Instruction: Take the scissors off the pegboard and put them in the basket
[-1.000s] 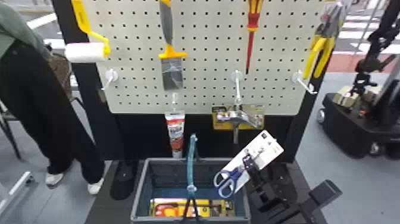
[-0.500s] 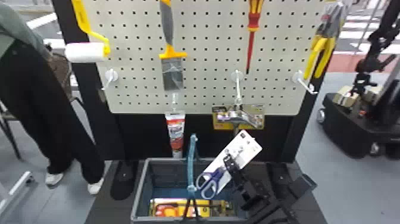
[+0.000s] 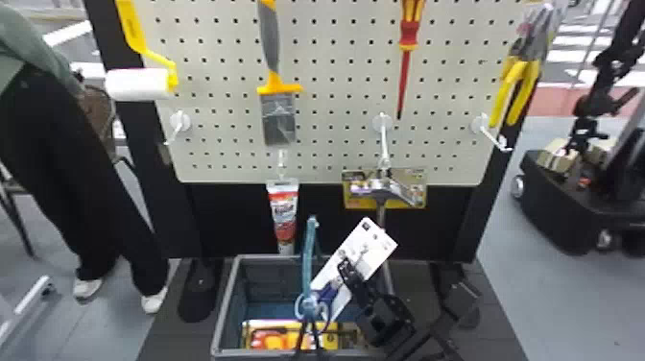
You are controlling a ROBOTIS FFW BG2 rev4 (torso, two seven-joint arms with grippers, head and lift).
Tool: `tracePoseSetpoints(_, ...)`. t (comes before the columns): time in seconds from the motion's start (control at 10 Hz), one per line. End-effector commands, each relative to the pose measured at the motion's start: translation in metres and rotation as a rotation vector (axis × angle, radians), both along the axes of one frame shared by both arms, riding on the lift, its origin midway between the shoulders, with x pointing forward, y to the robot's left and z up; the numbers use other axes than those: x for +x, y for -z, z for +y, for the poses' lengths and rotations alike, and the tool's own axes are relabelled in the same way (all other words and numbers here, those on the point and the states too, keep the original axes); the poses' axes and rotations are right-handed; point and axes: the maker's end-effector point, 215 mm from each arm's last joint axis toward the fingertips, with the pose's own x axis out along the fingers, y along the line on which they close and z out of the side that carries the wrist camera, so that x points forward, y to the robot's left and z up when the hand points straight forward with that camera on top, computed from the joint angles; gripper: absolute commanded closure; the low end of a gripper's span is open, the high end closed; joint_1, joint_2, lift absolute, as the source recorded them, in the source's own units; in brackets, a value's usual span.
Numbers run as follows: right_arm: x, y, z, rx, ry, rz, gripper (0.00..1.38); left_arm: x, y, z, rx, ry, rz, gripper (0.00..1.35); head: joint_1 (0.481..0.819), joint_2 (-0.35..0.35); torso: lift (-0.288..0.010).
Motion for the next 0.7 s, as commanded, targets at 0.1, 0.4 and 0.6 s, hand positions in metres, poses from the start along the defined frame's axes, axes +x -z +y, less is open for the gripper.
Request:
tracePoseSetpoints(0.1,0.0016,0.0003,0.0008,-0.002,-0.004,-0.001,1.15,0.0,-0.0001,0.0004,-0.002,-0.001,-0.001,0.19,0.549,0.0,-0.1)
tracePoseSetpoints(0.4,0.0036,-0.005,0.0017,-0.007,-0.014,-0.02,0.33,0.0,-0.0001,-0.0008,-0.003,0.0,-0.001,0.19,0.549,0.0,-0.1)
tracePoseSetpoints(0.6,0.0038,-0.0042,0.0018,-0.008,-0.017,-0.018,0.14,0.001,-0.0002,-0.0008,-0.002,0.0,-0.002,0.19,0.549,0.0,-0.1)
